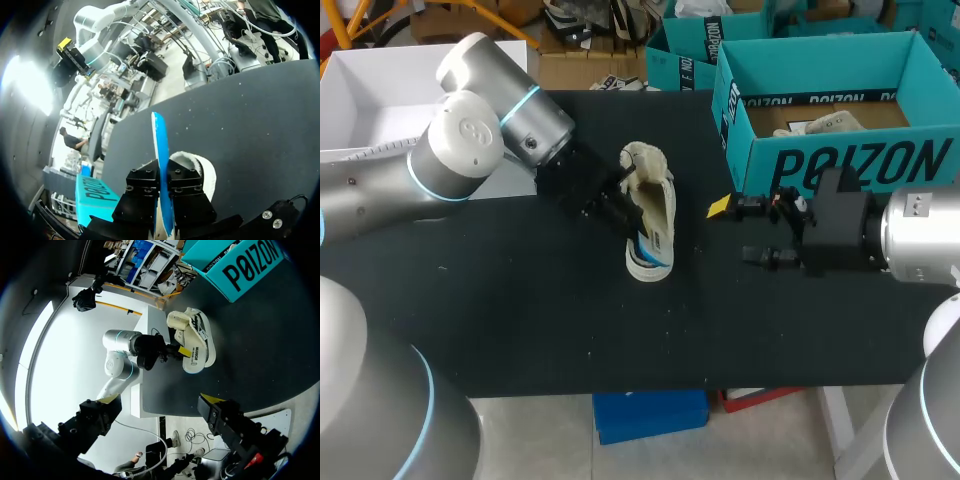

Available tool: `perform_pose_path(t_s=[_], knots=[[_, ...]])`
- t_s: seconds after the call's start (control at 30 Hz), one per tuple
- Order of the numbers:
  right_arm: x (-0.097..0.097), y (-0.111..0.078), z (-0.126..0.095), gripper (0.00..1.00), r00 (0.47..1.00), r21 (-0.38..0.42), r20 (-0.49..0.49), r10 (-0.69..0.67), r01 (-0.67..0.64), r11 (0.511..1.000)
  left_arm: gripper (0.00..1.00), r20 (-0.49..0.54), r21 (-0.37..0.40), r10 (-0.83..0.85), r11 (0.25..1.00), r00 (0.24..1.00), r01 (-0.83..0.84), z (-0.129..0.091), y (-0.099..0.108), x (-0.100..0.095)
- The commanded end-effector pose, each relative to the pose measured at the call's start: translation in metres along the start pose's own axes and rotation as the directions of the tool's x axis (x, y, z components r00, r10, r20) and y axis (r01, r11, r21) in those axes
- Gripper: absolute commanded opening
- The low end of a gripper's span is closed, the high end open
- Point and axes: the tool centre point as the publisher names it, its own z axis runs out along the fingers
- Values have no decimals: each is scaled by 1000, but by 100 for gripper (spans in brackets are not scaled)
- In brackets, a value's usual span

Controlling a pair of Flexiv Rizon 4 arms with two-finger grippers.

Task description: Take the shoe out of the shoebox, open the shoe tongue, remove and reinsert the insole, then place the shoe into the shoebox

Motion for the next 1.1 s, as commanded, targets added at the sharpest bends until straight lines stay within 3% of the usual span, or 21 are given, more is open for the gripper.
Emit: perform_pose_path(t_s=[0.03, 0.63, 1.1], knots=[[0, 0, 1, 100, 1000, -1, 1, 0, 0, 1000, 0, -12, -9, -1, 1000, 1000, 1, 4, 5, -2], [0, 0, 1, 100, 1000, -1, 1, 0, 0, 1000, 0, -21, -59, -44, 997, 999, 43, 2, 30, 13], [0, 0, 1, 100, 1000, -1, 1, 0, 0, 1000, 1, -19, -90, -69, 994, 997, 68, -3, 41, 8]])
